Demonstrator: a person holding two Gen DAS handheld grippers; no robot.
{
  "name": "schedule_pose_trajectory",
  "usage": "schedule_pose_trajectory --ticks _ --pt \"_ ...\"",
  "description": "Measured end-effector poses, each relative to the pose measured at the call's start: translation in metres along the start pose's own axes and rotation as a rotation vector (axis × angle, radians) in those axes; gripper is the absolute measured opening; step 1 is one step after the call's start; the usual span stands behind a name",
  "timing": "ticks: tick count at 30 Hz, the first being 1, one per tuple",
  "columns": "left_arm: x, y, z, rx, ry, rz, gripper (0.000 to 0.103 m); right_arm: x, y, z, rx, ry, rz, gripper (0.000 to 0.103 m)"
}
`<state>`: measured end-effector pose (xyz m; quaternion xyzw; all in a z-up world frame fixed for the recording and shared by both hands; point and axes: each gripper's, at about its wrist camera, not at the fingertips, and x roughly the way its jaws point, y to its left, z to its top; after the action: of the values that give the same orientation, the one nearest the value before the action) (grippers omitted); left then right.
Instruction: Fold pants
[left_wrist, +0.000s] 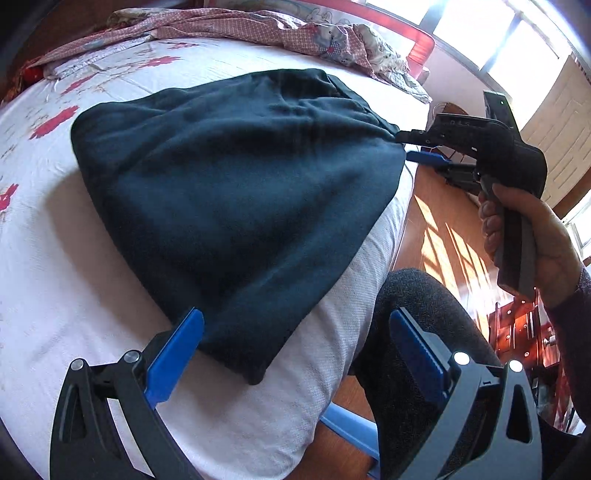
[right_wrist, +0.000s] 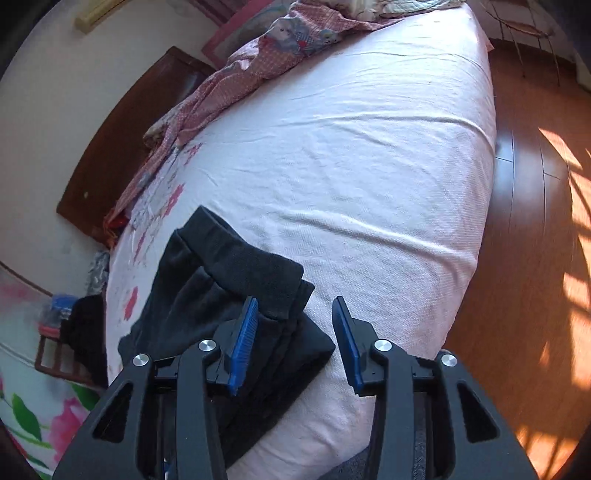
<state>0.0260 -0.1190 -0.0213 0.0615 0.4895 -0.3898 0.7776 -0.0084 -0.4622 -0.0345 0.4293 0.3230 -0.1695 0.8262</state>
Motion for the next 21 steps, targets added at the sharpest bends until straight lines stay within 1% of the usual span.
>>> schedule_pose_trajectory --ticks 2,3,5,6,7,8,10,11,12,14,15,16,17,18,20,21 --pt "-0.024 0.018 0.004 -0.060 -0.086 -0.009 0.101 -0.020 0.000 0.001 0.051 -0.063 0.039 0.042" --pt "-0.037 0.031 0.009 -0.100 -0.138 -0.008 0.101 -0.027 0.004 0.001 0.054 -0.096 0.106 0.042" --pt "-0.050 0.054 0.027 -0.169 -0.212 -0.001 0.101 -0.025 0.018 -0.001 0.054 -0.116 0.263 0.054" --pt "-0.052 0.065 0.041 -0.201 -0.236 0.003 0.101 -0.016 0.027 -0.003 0.050 -0.101 0.323 0.057" --pt "-0.050 0.073 0.054 -0.220 -0.249 -0.007 0.101 -0.003 0.036 -0.003 0.053 -0.071 0.394 0.056" --pt "-0.045 0.079 0.069 -0.235 -0.259 -0.041 0.101 0.010 0.041 -0.005 0.075 -0.041 0.458 0.056" --pt "-0.027 0.088 0.097 -0.270 -0.262 -0.086 0.101 0.038 0.043 -0.009 0.151 0.003 0.514 0.056" --pt "-0.013 0.087 0.107 -0.281 -0.254 -0.086 0.101 0.050 0.038 -0.011 0.191 0.016 0.515 0.056" --pt "0.000 0.088 0.114 -0.294 -0.248 -0.070 0.101 0.057 0.032 -0.012 0.204 0.015 0.481 0.056" --pt "0.023 0.103 0.118 -0.334 -0.225 -0.030 0.101 0.064 0.016 -0.014 0.199 -0.003 0.442 0.027" --pt "0.036 0.112 0.117 -0.353 -0.211 -0.019 0.100 0.067 0.006 -0.015 0.215 0.012 0.421 0.000" --pt "0.047 0.122 0.113 -0.368 -0.188 -0.016 0.098 0.071 -0.006 -0.016 0.246 0.024 0.407 0.000" --pt "0.052 0.126 0.112 -0.366 -0.188 -0.011 0.095 0.072 -0.015 -0.016 0.269 0.023 0.429 0.000" --pt "0.053 0.125 0.111 -0.365 -0.204 -0.006 0.096 0.070 -0.017 -0.016 0.263 0.028 0.439 0.000" --pt "0.052 0.118 0.114 -0.367 -0.192 0.022 0.096 0.060 -0.007 -0.013 0.206 0.036 0.394 0.000" --pt "0.050 0.111 0.115 -0.344 -0.177 0.051 0.096 0.054 0.000 -0.012 0.192 0.045 0.394 0.009"
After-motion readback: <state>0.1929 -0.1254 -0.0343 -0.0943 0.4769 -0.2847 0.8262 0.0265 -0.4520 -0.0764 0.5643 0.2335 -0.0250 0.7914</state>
